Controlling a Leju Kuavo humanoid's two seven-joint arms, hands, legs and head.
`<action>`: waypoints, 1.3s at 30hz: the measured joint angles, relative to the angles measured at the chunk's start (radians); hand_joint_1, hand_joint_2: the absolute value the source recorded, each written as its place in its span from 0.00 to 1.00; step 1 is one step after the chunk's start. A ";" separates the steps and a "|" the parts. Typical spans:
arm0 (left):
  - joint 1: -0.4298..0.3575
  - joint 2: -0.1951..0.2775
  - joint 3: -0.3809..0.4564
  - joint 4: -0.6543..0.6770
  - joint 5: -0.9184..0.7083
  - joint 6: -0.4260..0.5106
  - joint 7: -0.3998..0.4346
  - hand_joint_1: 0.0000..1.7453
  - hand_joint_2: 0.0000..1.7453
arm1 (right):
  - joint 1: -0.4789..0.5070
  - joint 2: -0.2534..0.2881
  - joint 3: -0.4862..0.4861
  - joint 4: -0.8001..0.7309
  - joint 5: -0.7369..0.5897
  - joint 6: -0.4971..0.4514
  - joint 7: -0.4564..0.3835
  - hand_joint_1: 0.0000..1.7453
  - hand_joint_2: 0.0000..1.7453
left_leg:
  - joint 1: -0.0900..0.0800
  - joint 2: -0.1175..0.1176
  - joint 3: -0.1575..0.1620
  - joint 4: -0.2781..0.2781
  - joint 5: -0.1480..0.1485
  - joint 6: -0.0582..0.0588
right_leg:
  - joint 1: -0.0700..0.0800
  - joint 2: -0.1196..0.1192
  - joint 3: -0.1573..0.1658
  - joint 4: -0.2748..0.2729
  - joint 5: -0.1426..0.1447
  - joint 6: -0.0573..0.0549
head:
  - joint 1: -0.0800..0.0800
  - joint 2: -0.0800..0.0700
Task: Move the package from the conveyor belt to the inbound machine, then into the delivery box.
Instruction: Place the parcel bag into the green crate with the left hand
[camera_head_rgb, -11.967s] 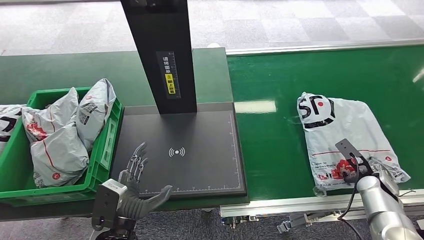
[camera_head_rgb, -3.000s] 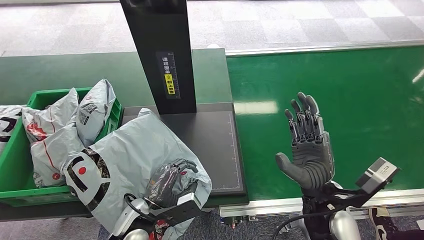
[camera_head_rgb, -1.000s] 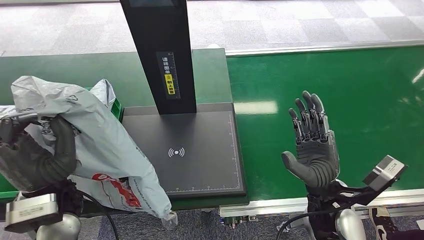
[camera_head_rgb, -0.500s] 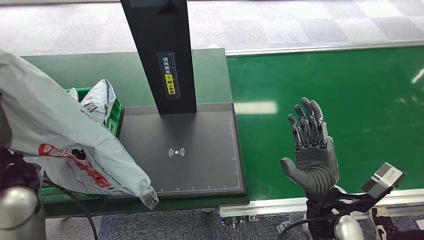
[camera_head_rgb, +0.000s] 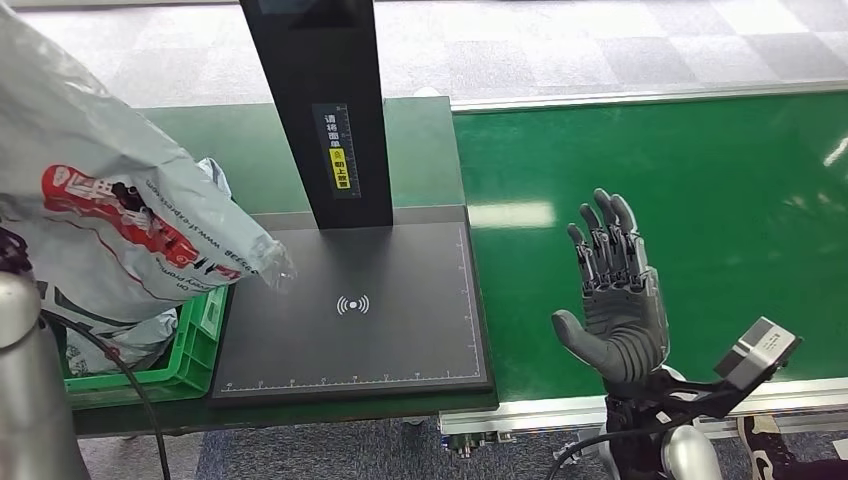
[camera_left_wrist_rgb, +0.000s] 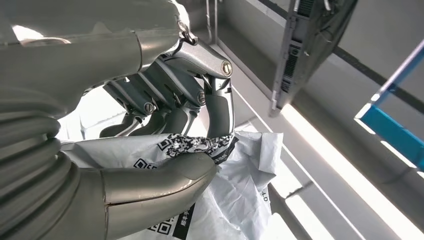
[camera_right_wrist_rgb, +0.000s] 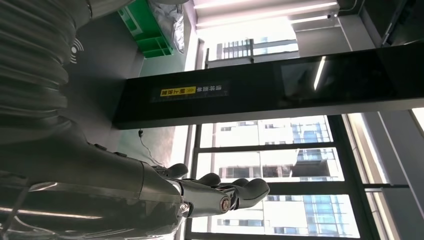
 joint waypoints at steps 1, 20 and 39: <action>-0.016 0.002 0.003 0.018 -0.013 0.000 0.009 1.00 1.00 | -0.002 0.001 0.001 0.000 0.001 -0.002 0.002 0.00 1.00 | 0.000 0.000 0.000 0.000 0.000 0.000 | 0.000 0.000 0.000 0.000 0.000 0.000 | 0.000 0.000; -0.225 0.081 0.025 0.438 -0.252 0.038 0.126 1.00 1.00 | -0.019 0.001 0.004 -0.002 0.007 -0.031 0.008 0.00 1.00 | 0.000 0.000 0.000 0.000 0.001 -0.001 | 0.000 0.000 0.000 0.000 0.000 0.000 | 0.000 0.000; -0.205 0.076 0.019 0.564 -0.318 -0.007 0.144 1.00 1.00 | 0.035 0.009 -0.004 -0.065 0.037 -0.034 0.003 0.00 1.00 | 0.000 0.001 0.000 0.000 0.001 -0.001 | 0.000 0.001 -0.001 0.000 0.000 0.000 | 0.000 0.000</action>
